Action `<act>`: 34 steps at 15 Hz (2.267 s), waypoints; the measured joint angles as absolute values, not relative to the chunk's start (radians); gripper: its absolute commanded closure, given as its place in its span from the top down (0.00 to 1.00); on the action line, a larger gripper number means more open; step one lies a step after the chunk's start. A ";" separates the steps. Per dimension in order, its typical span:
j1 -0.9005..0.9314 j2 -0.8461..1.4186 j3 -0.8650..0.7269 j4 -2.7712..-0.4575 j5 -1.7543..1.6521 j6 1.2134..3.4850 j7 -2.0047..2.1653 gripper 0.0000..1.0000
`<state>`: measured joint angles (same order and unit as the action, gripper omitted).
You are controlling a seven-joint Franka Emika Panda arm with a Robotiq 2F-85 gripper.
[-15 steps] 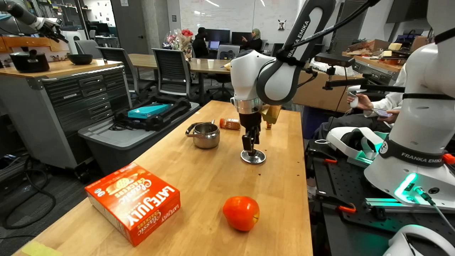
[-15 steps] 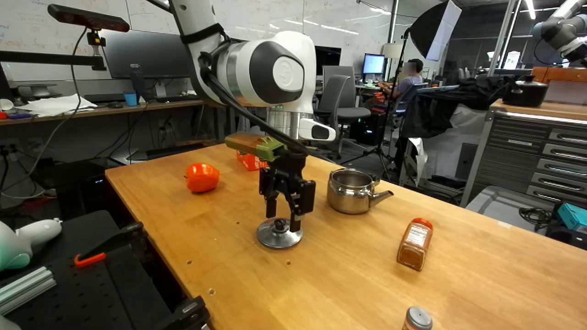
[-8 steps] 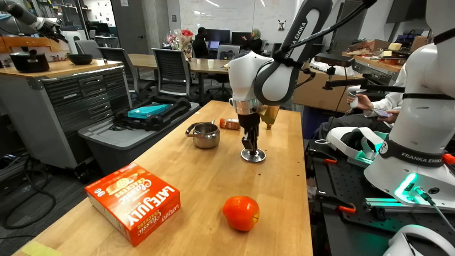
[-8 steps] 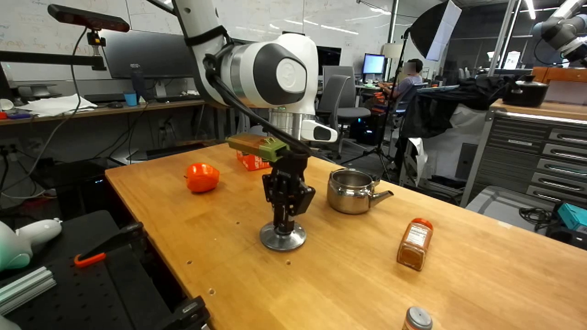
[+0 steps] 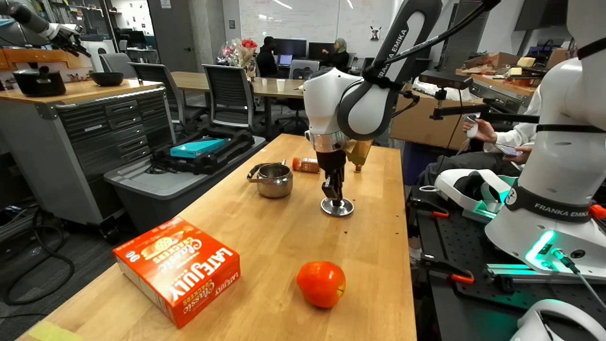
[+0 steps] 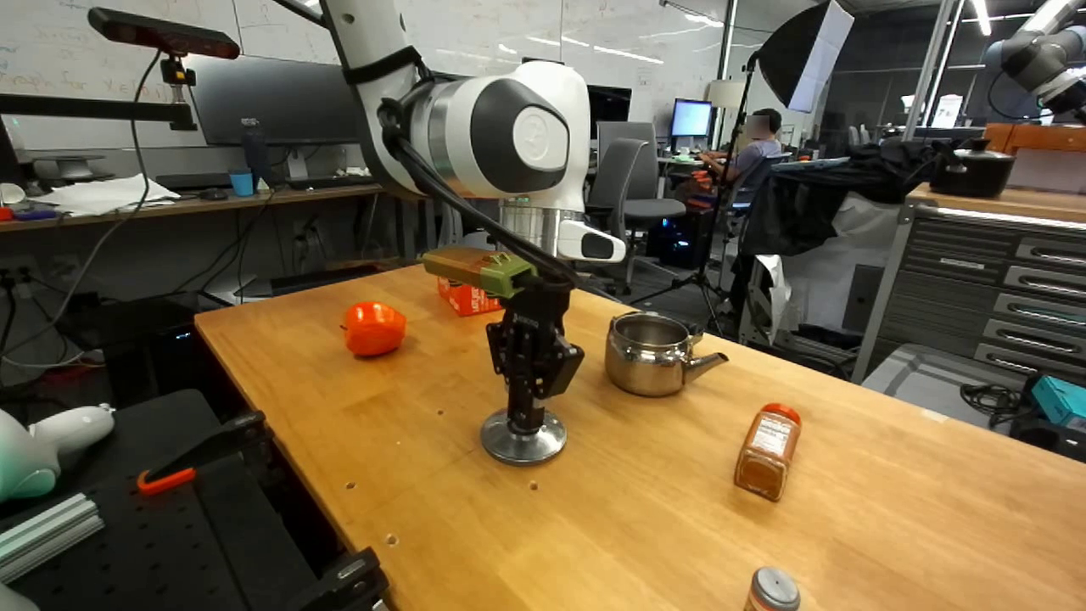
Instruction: Take the lid and put it on the teapot
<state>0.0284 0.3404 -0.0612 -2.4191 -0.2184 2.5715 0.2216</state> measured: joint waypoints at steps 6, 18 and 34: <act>0.028 0.328 -0.061 -2.417 -0.209 2.572 0.220 0.07; 0.029 0.175 -0.046 -2.403 -0.190 2.456 0.212 0.07; 0.029 0.095 -0.024 -2.209 -0.190 2.236 0.213 0.07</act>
